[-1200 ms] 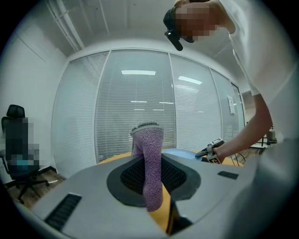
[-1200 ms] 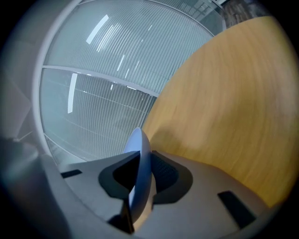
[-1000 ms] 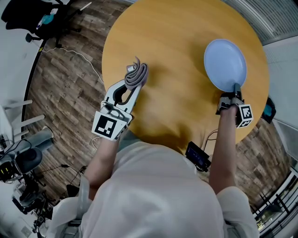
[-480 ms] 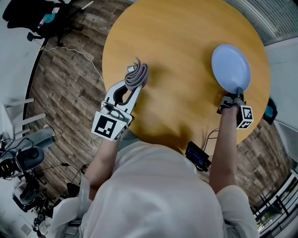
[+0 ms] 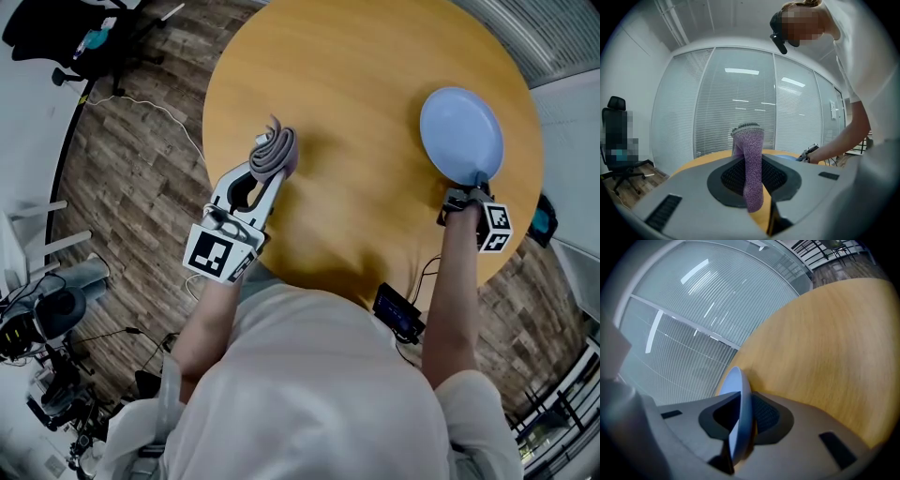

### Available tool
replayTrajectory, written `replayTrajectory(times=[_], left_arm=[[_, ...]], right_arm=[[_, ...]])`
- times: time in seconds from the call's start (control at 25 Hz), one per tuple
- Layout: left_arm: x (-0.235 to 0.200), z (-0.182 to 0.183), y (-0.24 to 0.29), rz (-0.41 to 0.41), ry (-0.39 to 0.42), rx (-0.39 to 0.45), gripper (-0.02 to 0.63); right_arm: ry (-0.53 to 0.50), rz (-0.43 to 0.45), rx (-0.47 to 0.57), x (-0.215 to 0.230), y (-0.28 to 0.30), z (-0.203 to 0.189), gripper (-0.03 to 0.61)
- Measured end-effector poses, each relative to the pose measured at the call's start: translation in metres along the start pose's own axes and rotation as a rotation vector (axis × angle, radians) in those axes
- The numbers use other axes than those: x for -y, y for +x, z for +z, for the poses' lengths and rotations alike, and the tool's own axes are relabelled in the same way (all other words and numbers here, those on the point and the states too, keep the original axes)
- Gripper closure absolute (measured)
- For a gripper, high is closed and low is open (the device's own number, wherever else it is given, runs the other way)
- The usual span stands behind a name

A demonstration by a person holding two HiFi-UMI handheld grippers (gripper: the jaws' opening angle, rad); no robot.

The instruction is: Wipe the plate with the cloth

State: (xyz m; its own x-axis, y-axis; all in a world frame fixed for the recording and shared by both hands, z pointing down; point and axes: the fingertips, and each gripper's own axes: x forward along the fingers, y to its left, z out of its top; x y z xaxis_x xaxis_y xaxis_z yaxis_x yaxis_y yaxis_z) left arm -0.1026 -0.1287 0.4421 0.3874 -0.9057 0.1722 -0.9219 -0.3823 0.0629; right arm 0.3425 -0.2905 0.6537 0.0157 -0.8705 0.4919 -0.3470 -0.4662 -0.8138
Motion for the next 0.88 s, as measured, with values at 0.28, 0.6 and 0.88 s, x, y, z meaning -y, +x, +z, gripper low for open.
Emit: replayTrajectory(times=[0.28,0.6,0.88], left_arm=[[0.004,0.0,0.002,-0.015,-0.004,0.0,0.545],[-0.001,-0.003,-0.003,-0.006,-0.031,0.01,0.545],[-0.003,-0.002,-0.004,-0.031,-0.043,0.015,0.545]], right_arm=[[-0.052,-0.051,-0.031,0.0,0.001,-0.002,0.5],[-0.101,-0.07,-0.023,-0.001,0.001,-0.001,0.489],[-0.06,-0.05,-0.002,-0.004,-0.008,-0.007,0.432]])
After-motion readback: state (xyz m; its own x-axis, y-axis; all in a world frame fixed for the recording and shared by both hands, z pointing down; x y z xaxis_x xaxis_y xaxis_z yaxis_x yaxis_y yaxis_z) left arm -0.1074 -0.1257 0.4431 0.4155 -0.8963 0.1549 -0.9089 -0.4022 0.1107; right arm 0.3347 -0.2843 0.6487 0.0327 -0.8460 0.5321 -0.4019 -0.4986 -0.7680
